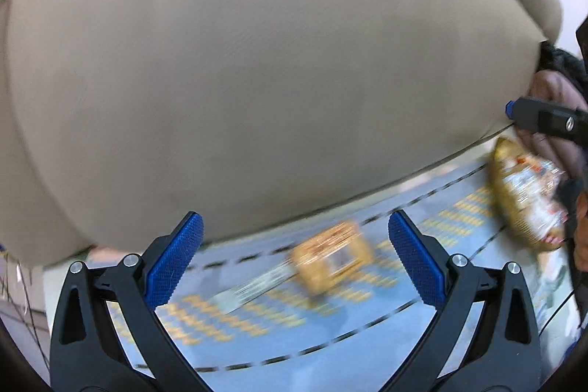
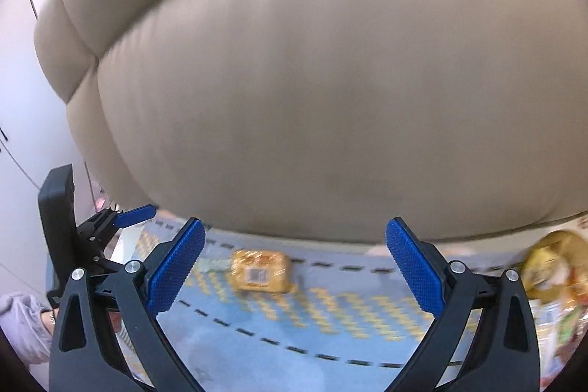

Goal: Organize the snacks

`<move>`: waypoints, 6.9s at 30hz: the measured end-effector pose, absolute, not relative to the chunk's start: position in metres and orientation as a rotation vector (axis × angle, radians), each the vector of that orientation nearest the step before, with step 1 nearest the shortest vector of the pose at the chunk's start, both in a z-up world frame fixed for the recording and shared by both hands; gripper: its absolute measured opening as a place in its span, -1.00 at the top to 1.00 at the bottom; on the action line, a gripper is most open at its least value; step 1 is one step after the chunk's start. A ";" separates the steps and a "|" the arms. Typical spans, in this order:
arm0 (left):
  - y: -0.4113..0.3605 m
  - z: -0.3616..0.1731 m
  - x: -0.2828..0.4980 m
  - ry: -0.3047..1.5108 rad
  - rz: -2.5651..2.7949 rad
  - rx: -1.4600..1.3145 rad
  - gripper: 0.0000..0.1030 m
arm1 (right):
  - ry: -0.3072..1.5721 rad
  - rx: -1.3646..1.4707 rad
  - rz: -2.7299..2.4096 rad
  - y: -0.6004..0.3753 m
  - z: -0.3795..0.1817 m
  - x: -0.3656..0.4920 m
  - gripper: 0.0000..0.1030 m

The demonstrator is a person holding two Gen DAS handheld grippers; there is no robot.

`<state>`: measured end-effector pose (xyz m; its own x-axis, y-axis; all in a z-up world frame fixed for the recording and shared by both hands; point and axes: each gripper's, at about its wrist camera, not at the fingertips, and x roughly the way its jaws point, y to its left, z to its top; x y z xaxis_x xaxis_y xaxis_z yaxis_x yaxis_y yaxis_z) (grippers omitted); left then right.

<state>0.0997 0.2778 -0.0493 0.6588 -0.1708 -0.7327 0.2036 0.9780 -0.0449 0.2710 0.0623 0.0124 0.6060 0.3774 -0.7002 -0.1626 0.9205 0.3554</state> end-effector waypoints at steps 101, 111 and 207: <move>-0.119 -0.022 0.119 0.978 -0.681 0.396 -0.94 | 0.822 0.905 -0.157 -0.244 -0.046 0.106 -0.84; -0.087 -0.048 0.122 1.020 -0.533 0.360 -0.94 | 0.838 0.727 -0.256 -0.238 -0.014 0.096 -0.91; 0.014 -0.070 0.039 0.947 -0.243 0.134 -0.94 | 0.902 0.307 -0.313 -0.096 -0.054 0.036 -0.91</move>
